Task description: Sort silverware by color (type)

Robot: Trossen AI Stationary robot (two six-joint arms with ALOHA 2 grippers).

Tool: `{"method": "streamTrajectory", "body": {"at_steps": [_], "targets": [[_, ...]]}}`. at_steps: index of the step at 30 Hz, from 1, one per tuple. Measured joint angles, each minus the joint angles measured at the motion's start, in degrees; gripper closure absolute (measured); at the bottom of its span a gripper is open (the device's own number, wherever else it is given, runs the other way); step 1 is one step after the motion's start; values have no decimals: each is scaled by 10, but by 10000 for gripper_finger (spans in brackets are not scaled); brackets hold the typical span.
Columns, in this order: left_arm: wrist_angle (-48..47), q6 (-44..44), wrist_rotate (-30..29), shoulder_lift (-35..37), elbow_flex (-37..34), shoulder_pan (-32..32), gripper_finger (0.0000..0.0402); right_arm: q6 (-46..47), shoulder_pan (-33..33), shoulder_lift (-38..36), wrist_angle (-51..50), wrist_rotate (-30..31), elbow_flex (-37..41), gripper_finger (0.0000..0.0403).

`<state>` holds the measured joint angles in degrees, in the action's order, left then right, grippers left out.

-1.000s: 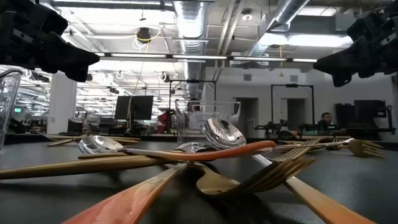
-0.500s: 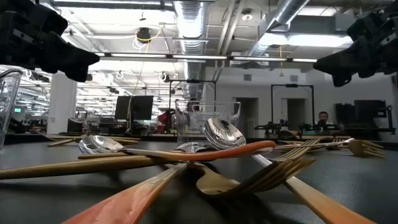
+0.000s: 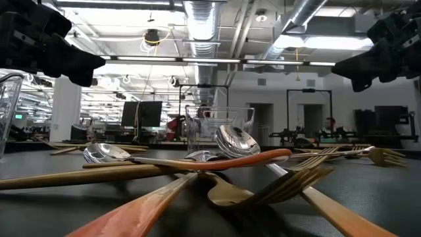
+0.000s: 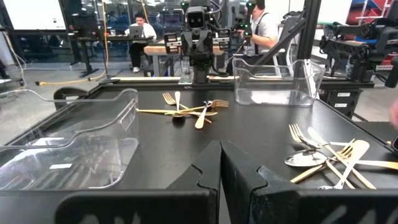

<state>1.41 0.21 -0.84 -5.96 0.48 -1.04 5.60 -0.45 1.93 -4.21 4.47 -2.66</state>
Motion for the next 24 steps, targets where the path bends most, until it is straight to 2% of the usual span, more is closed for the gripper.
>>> {"method": "streamTrajectory", "body": {"at_steps": [3, 10, 13, 20, 24], "targets": [[0, -3, 0, 0, 0, 0, 401, 0, 0, 0, -2, 0, 0, 316], [36, -107, 0, 0, 0, 0, 401, 0, 0, 0, 11, 0, 1, 316], [35, -159, 0, 0, 0, 0, 401, 7, 0, 0, 14, 0, 2, 316], [3, -200, -14, 0, 0, 10, 401, -2, 0, 0, 13, 0, 2, 316], [4, -183, 1, 0, 3, 35, 401, -113, -16, 0, 44, 58, 2, 316]]}}
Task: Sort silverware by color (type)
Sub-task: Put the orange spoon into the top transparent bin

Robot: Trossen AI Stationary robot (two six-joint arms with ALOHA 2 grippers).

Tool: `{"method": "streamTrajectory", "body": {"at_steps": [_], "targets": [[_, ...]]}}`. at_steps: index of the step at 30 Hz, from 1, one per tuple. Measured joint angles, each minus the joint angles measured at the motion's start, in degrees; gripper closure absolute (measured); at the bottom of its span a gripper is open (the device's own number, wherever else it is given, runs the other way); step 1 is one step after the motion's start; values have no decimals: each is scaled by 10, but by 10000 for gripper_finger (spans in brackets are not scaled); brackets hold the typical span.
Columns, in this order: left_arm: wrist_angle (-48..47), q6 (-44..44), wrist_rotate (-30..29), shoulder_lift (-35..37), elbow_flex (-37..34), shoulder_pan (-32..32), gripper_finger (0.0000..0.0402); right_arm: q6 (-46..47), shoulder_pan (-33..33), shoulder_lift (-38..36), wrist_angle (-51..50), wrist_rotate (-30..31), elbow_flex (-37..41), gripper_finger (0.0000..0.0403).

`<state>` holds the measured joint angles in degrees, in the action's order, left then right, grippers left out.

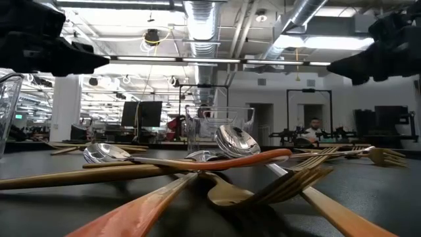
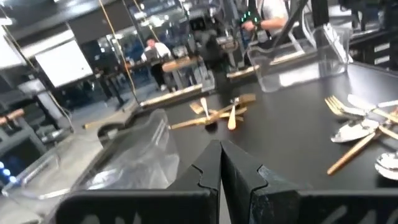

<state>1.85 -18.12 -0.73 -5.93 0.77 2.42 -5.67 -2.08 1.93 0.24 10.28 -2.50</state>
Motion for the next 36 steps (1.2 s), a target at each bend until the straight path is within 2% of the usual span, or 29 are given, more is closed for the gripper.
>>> {"method": "streamTrajectory", "body": {"at_steps": [2, 5, 7, 10, 13, 18, 22, 26, 30, 34, 36], "targets": [[-5, 2, 2, 0, 0, 14, 401, -26, -11, 0, 18, 17, 0, 316], [4, 18, 3, 0, 2, 30, 401, -17, -27, 0, 73, 18, 19, 316], [31, 19, 0, -1, -2, 35, 401, 25, -32, 0, 96, 18, 21, 316], [59, 47, -38, 0, -2, 36, 401, 97, -38, 0, 111, 18, 21, 316], [55, 55, -60, -1, -2, 36, 401, 154, -45, -1, 144, 18, 21, 316], [52, 70, -62, -1, -3, 36, 401, 162, -57, -1, 172, 27, 21, 316], [51, 92, -96, -1, -3, 36, 401, 162, -63, -1, 198, 28, 20, 316], [57, 105, -126, -1, -3, 36, 401, 177, -63, 0, 161, 21, 6, 316], [92, 80, -155, -1, -3, 36, 401, 230, -53, -1, 71, 19, -7, 316], [128, 83, -134, -18, -4, 36, 389, 267, -37, 0, 12, 35, -7, 316], [138, 102, -118, -34, -4, 36, 376, 273, -25, 4, 19, 37, -2, 316]]}}
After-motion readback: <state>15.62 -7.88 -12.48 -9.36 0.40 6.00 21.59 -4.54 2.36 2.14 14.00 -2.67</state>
